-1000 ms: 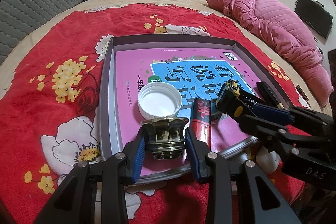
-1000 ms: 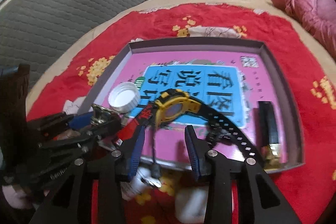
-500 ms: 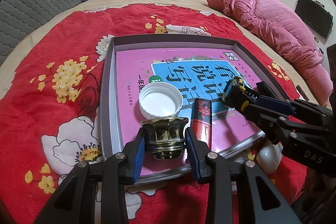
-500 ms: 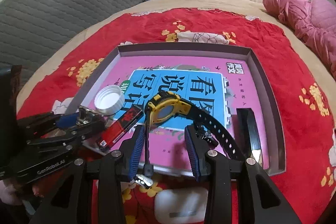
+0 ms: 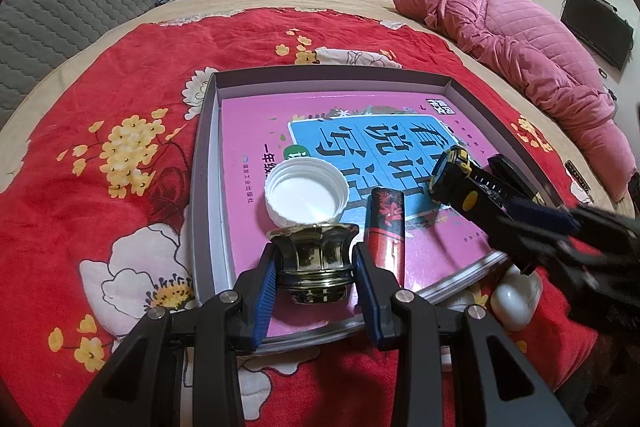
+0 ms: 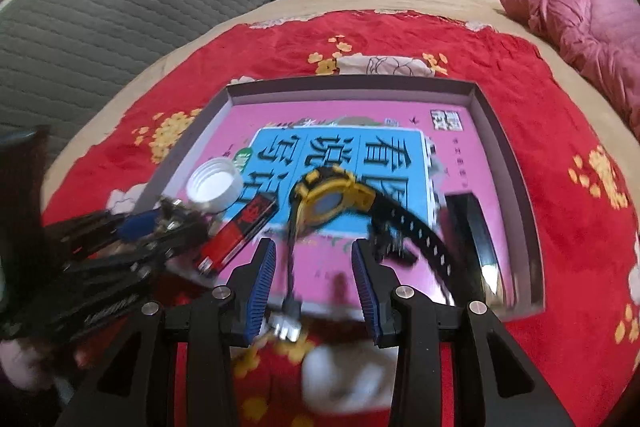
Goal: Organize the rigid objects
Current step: 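Lower and release the yellow watch into the box while the left tool releases the brass knob there, then move the right tool to the white earbuds case while the left tool approaches the white pill bottle, then grasp the white earbuds case with the right tool while the left tool grasps the pill bottle, then lift and carry the earbuds case and pill bottle over the grey box with both tools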
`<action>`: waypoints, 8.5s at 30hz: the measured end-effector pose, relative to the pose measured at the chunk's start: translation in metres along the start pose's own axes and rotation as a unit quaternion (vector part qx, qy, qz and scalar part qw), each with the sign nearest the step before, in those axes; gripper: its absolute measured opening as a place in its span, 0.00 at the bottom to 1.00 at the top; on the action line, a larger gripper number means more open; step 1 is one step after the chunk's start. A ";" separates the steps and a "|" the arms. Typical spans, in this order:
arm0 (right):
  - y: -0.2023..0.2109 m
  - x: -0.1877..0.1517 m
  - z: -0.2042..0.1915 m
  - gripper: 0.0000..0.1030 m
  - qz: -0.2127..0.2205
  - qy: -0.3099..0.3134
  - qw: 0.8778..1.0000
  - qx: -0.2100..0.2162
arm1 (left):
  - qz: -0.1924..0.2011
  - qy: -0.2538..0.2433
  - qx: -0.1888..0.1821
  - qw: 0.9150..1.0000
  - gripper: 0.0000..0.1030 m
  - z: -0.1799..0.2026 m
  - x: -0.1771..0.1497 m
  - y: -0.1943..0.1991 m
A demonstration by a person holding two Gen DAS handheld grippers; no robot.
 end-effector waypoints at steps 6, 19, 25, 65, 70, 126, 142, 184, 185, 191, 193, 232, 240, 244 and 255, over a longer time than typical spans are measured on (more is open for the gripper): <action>0.028 -0.017 -0.015 0.40 0.009 0.026 1.000 -0.011 | 0.000 -0.001 0.000 1.000 0.36 0.001 0.000 0.000; 0.022 -0.027 -0.027 0.40 -0.018 0.032 0.999 0.019 | 0.003 -0.005 0.000 1.000 0.36 0.001 -0.001 0.002; 0.011 -0.029 -0.029 0.40 -0.034 0.012 0.998 0.053 | 0.003 -0.007 0.001 1.000 0.36 0.000 -0.001 0.005; 0.060 0.002 0.010 0.40 0.055 -0.049 0.997 0.025 | 0.046 -0.015 -0.011 0.999 0.47 0.016 -0.007 0.054; 0.067 -0.007 0.006 0.52 0.052 -0.042 0.998 0.019 | 0.048 -0.017 -0.009 0.999 0.48 0.018 -0.010 0.062; -0.012 -0.072 -0.006 0.74 -0.048 0.037 0.997 -0.039 | -0.067 -0.029 -0.042 0.996 0.51 0.050 -0.053 0.011; -0.012 -0.073 -0.004 0.62 -0.035 0.040 0.998 -0.037 | -0.076 -0.027 -0.045 0.996 0.51 0.052 -0.053 0.001; 0.066 -0.047 0.005 0.60 0.074 0.012 0.995 -0.063 | 0.029 -0.024 -0.086 0.996 0.26 0.049 -0.022 0.050; 0.067 -0.045 0.006 0.60 0.077 0.011 0.995 -0.066 | 0.030 -0.019 -0.088 0.995 0.26 0.048 -0.020 0.047; 0.066 -0.033 0.017 0.60 0.080 0.000 0.993 -0.086 | 0.027 -0.010 -0.097 0.995 0.26 0.047 -0.013 0.035; 0.064 -0.030 0.022 0.60 0.079 -0.005 0.993 -0.091 | 0.027 -0.005 -0.098 0.995 0.26 0.046 -0.011 0.031; 0.029 -0.005 0.048 0.60 0.047 -0.012 0.991 -0.122 | -0.018 -0.014 -0.107 0.994 0.26 0.053 -0.004 -0.015; 0.010 -0.003 0.037 0.60 0.018 0.025 0.992 -0.126 | -0.029 -0.010 -0.110 0.994 0.26 0.048 -0.001 -0.019; 0.001 -0.001 0.033 0.60 0.012 0.031 0.992 -0.118 | -0.027 -0.014 -0.107 0.994 0.26 0.048 -0.001 -0.019; -0.017 0.005 0.035 0.60 0.001 0.024 0.994 -0.105 | -0.024 -0.018 -0.102 0.994 0.26 0.047 -0.001 -0.019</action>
Point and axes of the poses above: each gripper's, at about its wrist camera, not at the fingertips, and y roughly against the way its jaws point, z to its right, x to its top, the point moved 1 cm from there along -y, roughly the way its jaws point, and after that the axes turned 14 degrees about y, right-handed, at the moved point
